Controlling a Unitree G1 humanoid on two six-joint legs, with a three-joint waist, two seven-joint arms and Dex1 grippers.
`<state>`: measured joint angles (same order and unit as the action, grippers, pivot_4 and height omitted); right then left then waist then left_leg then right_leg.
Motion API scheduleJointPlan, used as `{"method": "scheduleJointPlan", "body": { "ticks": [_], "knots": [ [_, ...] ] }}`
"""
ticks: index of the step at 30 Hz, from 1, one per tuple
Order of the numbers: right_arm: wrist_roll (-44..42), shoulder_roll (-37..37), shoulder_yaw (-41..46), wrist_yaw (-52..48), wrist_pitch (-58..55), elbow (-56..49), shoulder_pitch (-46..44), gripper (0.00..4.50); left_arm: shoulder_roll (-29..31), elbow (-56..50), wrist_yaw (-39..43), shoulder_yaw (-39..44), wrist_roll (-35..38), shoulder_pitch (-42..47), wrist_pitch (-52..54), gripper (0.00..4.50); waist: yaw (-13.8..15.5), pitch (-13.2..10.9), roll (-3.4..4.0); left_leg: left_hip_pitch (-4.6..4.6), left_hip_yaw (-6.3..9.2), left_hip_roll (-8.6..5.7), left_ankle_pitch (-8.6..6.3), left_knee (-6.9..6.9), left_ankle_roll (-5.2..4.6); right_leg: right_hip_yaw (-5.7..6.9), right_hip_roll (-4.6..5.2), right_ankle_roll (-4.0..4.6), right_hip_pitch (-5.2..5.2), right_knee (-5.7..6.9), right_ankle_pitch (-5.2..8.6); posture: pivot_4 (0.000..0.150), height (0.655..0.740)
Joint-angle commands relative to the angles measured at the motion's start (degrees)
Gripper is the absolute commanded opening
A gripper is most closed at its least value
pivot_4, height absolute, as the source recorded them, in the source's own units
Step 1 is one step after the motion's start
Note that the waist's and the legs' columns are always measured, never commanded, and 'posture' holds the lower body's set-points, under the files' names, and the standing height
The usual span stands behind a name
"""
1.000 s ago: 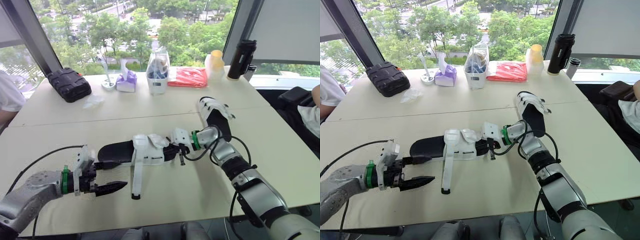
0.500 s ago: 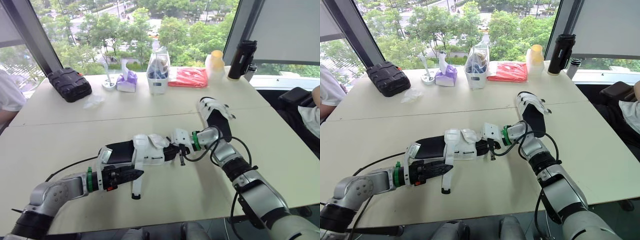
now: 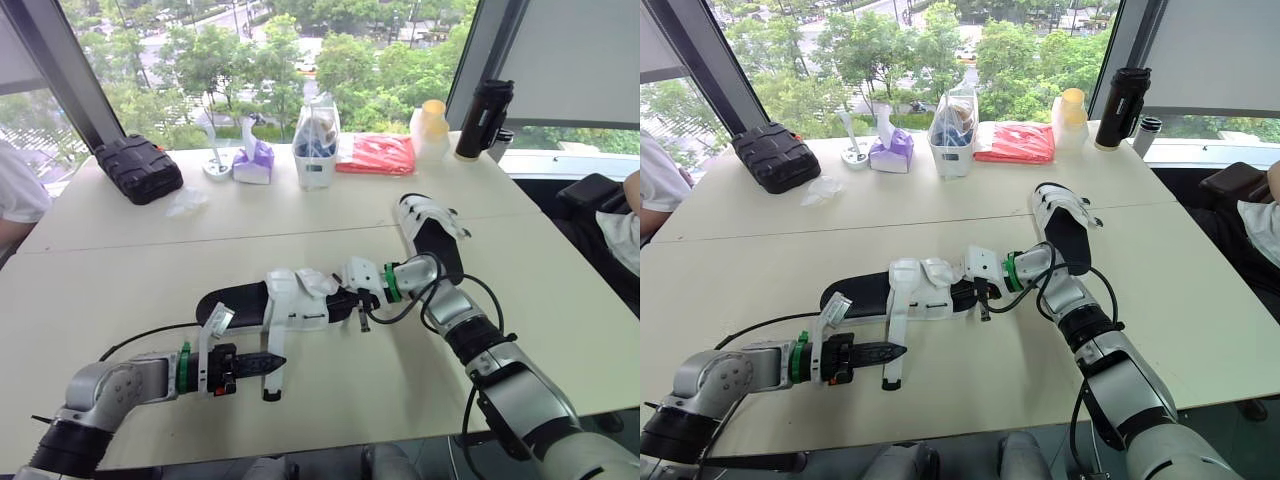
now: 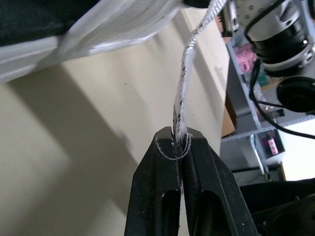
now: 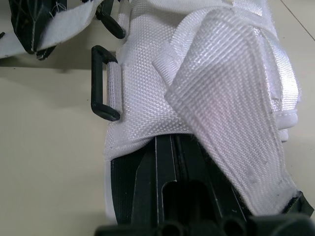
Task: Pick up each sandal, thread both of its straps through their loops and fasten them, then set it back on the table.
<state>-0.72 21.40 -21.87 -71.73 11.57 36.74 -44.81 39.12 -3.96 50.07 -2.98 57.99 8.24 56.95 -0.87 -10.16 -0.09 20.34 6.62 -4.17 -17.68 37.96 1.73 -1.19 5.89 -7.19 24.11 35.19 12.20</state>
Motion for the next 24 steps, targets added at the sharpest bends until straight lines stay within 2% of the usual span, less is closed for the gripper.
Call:
{"method": "scheduleJointPlan", "body": {
  "ticks": [1, 10, 13, 24],
  "knots": [
    [3.65, 1.16, -1.77, -0.25, -1.54, 2.23, 1.76, 0.0, -1.11, -0.31, 0.03, 2.83, 0.05, 1.36, 0.62, 0.03, 0.01, 0.0, 0.0, 0.0, 0.0, 0.01, 0.0, 0.0, 0.0, 0.0, 0.0, 0.0, 0.0, 0.0, 0.0, 0.15, 0.74],
    [3.75, 1.15, -1.86, -0.15, -1.42, 2.25, 1.91, 0.0, -3.09, 0.27, -1.09, 11.89, 8.15, 7.53, 7.58, 0.03, -0.13, 0.0, -0.03, 0.01, 0.01, 0.01, 0.0, 0.0, 0.01, 0.0, 0.0, -0.01, 0.01, 0.0, -0.01, 0.15, 0.74],
    [3.75, 1.03, -1.89, -0.03, -1.42, 2.3, 1.94, 0.0, -4.27, 4.36, -2.86, 14.84, 8.97, 13.47, 7.96, 0.03, -0.03, 0.0, -0.05, 0.01, 0.02, 0.0, 0.0, 0.0, 0.01, 0.0, 0.0, -0.01, 0.02, -0.01, -0.01, 0.15, 0.74],
    [3.87, 0.83, -2.08, 0.19, -1.54, 2.09, 1.89, 0.0, -8.98, 17.62, 1.71, 10.84, -1.75, 24.32, 2.01, 0.03, -0.19, 0.0, -0.07, 0.02, 0.0, -0.05, 0.05, 0.0, 0.1, 0.01, -0.01, 0.01, 0.02, -0.02, -0.05, 0.15, 0.74]
  ]
}}
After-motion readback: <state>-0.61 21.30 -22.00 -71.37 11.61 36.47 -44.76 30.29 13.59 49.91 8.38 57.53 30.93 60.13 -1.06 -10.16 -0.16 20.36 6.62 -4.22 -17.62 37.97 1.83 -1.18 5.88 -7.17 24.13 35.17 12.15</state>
